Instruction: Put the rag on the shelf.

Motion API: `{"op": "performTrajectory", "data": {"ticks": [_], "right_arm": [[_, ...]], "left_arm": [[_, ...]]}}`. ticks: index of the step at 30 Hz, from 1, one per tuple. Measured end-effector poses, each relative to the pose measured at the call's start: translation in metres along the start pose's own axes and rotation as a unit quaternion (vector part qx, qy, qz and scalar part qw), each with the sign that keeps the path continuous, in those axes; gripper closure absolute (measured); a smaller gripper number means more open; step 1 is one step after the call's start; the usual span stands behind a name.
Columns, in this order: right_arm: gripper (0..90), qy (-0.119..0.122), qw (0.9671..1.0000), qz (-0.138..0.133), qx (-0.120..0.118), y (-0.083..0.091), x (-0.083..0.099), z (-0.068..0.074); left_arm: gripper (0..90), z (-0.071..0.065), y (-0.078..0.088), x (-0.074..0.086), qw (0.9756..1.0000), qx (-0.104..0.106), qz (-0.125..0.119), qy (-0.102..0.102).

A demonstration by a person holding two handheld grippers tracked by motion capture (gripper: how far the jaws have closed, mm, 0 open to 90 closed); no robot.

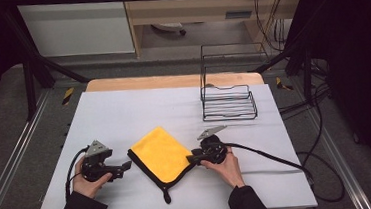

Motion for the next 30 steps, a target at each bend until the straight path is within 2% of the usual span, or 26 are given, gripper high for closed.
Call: {"op": "performTrajectory", "data": {"ticks": [5,10,17,20,24,27,30], "right_arm": [[73.3,-0.019,0.9998,0.005,-0.007,-0.001,0.000,0.001],[81.7,-0.026,0.9996,-0.001,-0.005,0.004,0.001,0.004],[82.9,-0.029,0.9996,-0.003,0.004,0.020,0.004,0.012],[83.0,-0.030,0.9994,-0.003,0.019,0.031,0.010,0.017],[82.9,-0.037,0.9987,-0.005,0.034,0.047,0.022,0.017],[82.9,-0.052,0.9979,-0.008,0.038,0.058,0.034,0.013],[82.7,-0.053,0.9976,-0.011,0.043,0.067,0.047,0.011]], "left_arm": [[9.5,0.001,-0.001,0.001,1.0000,0.001,-0.001,0.001],[9.5,0.002,0.000,0.002,1.0000,-0.001,-0.002,0.005],[9.0,0.001,0.000,0.001,0.9999,0.001,-0.004,0.011],[8.9,0.001,0.000,0.000,0.9999,0.003,-0.005,0.012],[8.7,-0.002,-0.002,-0.001,0.9998,0.006,-0.005,0.016],[8.7,-0.004,-0.004,-0.002,0.9998,0.008,-0.004,0.016],[8.8,-0.007,-0.006,-0.003,0.9998,0.011,-0.002,0.016]]}}
Point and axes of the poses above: each handheld gripper's, and its own axes: y roughly backward along the jaws, x roughly out of its underside, z roughly to its left, the point moved 1 cm from there along -y, roughly forward along the jaws, and after that the axes turned 12 degrees about -y, right-handed, at the moved point
